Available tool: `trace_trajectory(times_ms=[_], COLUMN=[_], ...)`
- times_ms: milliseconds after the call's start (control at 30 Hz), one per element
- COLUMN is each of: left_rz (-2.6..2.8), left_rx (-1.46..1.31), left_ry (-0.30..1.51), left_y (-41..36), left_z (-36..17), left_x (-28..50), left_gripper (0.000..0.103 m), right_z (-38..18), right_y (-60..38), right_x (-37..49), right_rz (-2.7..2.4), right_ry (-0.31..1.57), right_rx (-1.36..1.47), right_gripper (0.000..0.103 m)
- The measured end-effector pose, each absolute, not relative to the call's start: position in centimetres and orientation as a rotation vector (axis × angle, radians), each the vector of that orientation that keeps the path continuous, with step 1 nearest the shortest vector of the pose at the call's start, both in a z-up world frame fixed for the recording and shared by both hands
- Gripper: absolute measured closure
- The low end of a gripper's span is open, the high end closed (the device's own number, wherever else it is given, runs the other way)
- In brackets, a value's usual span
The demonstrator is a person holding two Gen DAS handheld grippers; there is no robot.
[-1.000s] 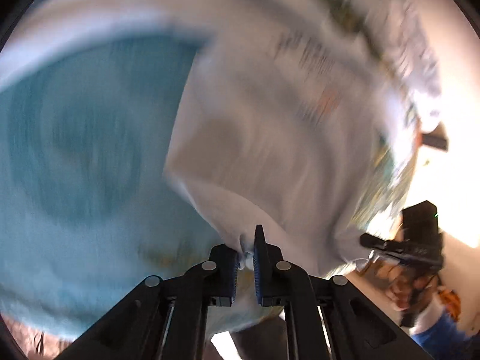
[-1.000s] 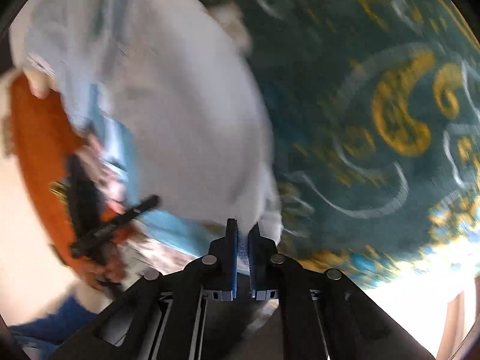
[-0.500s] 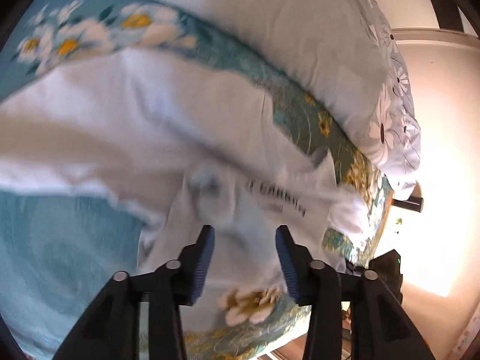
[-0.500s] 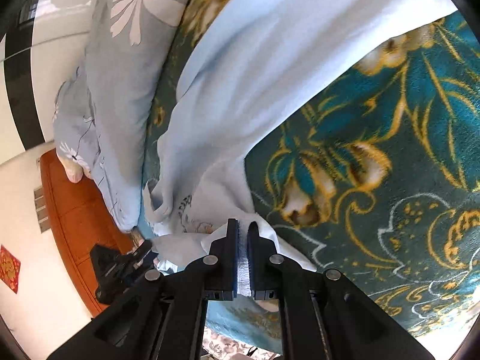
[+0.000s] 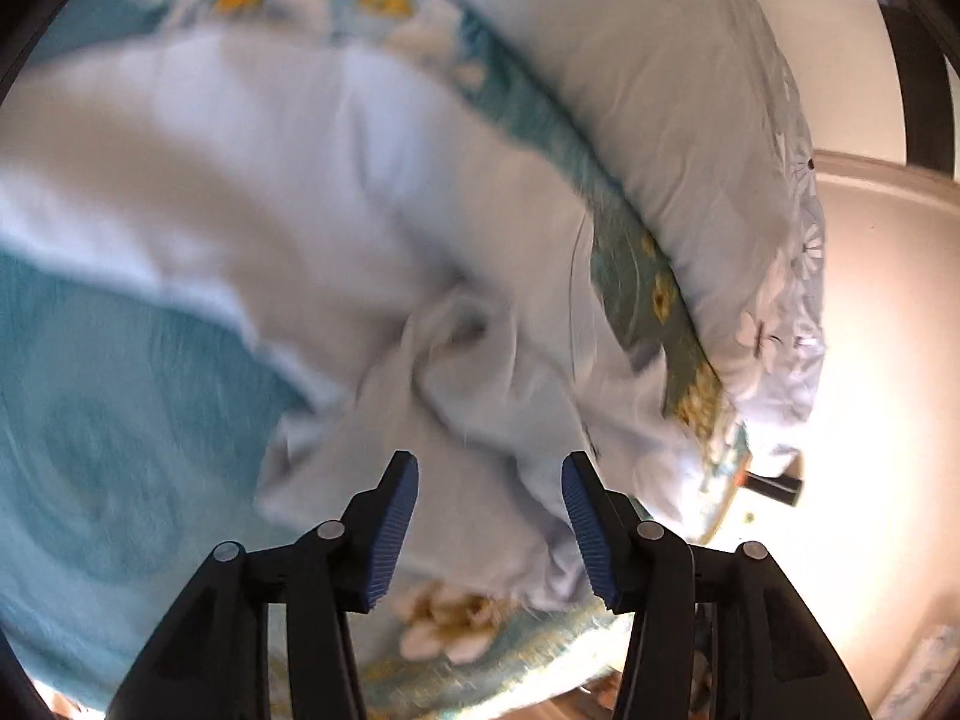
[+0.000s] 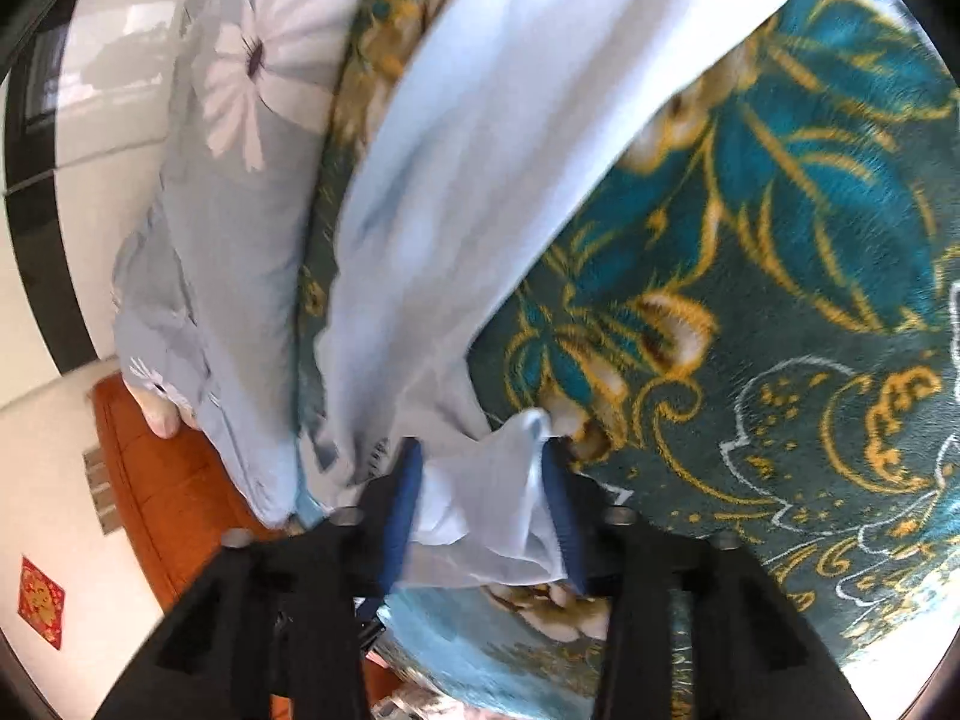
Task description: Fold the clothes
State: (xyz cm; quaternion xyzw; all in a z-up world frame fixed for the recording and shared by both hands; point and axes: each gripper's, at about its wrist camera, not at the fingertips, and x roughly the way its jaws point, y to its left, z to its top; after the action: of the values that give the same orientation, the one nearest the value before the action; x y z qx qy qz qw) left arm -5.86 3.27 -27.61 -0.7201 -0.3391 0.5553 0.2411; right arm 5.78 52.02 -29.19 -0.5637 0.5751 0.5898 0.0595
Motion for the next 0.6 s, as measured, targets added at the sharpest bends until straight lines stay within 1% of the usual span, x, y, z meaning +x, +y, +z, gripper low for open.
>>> trace_trajectory(times_ms=[133, 233, 333, 433, 533, 600], left_rz=[1.611, 1.61, 1.577, 1.557, 1.543, 1.541], left_rx=[-1.997, -2.004, -2.045, -2.075, -2.091, -2.091], left_ry=[-0.618, -0.488, -0.451, -0.483, -0.538, -0.556], left_y=[5.7, 6.8, 7.6, 7.4, 6.9, 6.7], left_z=[-27.8, -28.3, -29.4, -30.3, -30.8, -30.7], left_x=[-8.0, -8.7, -9.2, -9.6, -9.8, -9.8], left_gripper=[0.049, 0.049, 0.049, 0.049, 0.049, 0.051], right_z=[-29.1, -29.4, -30.4, -31.8, -32.8, -32.8], right_y=[51.8, 52.1, 52.5, 53.0, 53.1, 53.0], right_x=[6.5, 6.9, 7.0, 6.6, 5.7, 5.0], right_rz=[1.762, 1.726, 1.662, 1.582, 1.547, 1.545], right_ry=[1.741, 1.757, 1.821, 1.881, 1.893, 1.863], right_rx=[-1.714, -1.703, -1.649, -1.594, -1.567, -1.586], right_gripper=[0.059, 0.059, 0.059, 0.059, 0.059, 0.065])
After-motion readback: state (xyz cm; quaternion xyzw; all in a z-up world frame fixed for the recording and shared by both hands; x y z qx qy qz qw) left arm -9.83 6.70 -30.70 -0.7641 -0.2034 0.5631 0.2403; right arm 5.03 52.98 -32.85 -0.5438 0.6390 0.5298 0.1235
